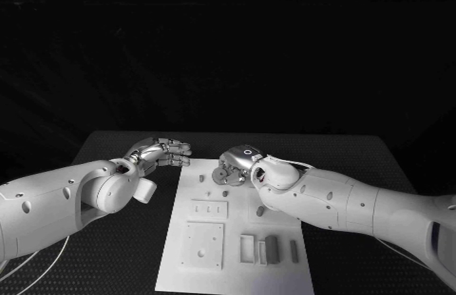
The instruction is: Assemble the parts on the task board
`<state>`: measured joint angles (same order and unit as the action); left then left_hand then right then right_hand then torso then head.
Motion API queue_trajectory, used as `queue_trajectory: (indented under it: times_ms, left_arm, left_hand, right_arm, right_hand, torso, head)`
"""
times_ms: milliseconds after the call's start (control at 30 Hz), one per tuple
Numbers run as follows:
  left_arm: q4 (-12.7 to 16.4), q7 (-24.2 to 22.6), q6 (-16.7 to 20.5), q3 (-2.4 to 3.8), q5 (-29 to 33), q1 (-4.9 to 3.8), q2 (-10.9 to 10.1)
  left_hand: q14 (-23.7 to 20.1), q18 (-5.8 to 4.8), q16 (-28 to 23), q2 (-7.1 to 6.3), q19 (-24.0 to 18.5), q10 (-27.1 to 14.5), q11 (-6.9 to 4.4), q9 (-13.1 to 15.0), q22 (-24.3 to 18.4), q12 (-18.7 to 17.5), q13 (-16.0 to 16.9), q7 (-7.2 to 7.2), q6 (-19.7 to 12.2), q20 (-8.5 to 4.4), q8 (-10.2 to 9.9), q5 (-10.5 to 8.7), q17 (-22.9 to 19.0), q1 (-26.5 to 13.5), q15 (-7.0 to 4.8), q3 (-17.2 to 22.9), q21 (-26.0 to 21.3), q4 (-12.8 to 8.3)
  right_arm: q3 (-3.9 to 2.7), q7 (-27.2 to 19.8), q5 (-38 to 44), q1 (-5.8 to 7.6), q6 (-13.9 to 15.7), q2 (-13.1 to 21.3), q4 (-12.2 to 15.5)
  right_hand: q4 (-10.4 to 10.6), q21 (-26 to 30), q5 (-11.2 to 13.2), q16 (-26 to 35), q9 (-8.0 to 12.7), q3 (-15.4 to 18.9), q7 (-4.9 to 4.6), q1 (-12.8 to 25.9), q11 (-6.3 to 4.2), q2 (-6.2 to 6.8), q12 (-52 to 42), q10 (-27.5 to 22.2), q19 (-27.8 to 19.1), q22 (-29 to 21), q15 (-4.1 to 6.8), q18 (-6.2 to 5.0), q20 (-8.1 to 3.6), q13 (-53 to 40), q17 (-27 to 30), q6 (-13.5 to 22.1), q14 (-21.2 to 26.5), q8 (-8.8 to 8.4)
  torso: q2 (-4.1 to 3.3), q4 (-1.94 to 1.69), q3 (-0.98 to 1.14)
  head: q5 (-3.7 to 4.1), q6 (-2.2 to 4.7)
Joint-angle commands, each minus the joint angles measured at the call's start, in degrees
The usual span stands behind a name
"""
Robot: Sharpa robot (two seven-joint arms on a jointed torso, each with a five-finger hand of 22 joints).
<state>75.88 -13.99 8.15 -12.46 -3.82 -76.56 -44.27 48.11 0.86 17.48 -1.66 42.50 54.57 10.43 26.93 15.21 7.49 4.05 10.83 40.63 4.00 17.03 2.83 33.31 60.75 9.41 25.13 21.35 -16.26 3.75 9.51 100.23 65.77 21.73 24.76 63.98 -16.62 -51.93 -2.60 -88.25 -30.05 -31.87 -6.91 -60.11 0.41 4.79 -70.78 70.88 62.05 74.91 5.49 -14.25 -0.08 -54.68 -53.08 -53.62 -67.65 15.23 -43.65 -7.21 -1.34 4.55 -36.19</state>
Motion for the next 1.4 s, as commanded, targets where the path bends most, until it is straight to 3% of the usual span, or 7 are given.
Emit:
queue_trajectory:
  times_ms: [33,633,1400]
  left_arm:
    - [0.05,-0.59,-0.49,0.06,-0.01,-0.05,0.15]
    - [-0.38,-0.51,-0.65,0.05,0.03,-0.03,0.37]
    - [-0.47,-0.28,-1.01,0.04,0.06,-0.03,0.48]
  left_hand:
    - [-0.06,0.30,-0.34,0.09,-0.25,0.03,0.16,-0.08,0.08,-0.37,-0.06,1.11,-0.04,-0.05,-0.37,0.11,0.07,-0.66,0.38,-0.24,-0.29,-0.01]
    - [-0.06,0.30,-0.38,0.12,-0.26,0.05,0.15,-0.10,0.10,-0.42,-0.05,1.10,-0.04,-0.04,-0.38,0.11,0.09,-0.68,0.37,-0.27,-0.30,-0.02]
    - [-0.08,0.31,-0.45,0.09,-0.30,0.03,0.15,-0.12,0.13,-0.52,-0.06,1.10,-0.09,-0.04,-0.41,0.11,0.12,-0.66,0.38,-0.30,-0.32,-0.08]
  right_arm:
    - [0.19,0.59,0.84,-0.20,-0.08,-0.37,-0.51]
    - [0.27,0.83,0.82,-0.65,-0.40,-1.01,-1.19]
    - [0.29,1.08,-0.02,-0.65,-0.13,-0.97,-1.42]
  right_hand:
    - [0.10,-0.12,-0.21,0.09,-0.03,-0.32,0.03,-0.40,0.04,0.40,0.06,0.27,0.29,0.50,0.04,-0.75,-0.17,0.07,0.15,-0.32,0.16,0.37]
    - [0.15,0.06,-0.21,0.26,0.29,-0.37,-0.35,-0.43,0.39,0.76,0.24,0.18,0.21,0.45,-0.25,-0.75,-0.12,0.14,0.75,0.83,0.54,-0.40]
    - [0.43,0.36,-0.21,0.49,1.56,-0.66,-1.87,0.01,1.83,1.96,0.31,-0.44,0.21,0.37,-1.60,-0.75,0.10,0.09,1.88,4.78,1.42,-2.82]
  torso:
    - [0.00,-0.01,0.00]
    - [-0.01,0.03,-0.01]
    - [0.02,0.00,0.02]
  head:
    - [0.02,0.02]
    - [0.11,0.20]
    - [0.13,-0.14]
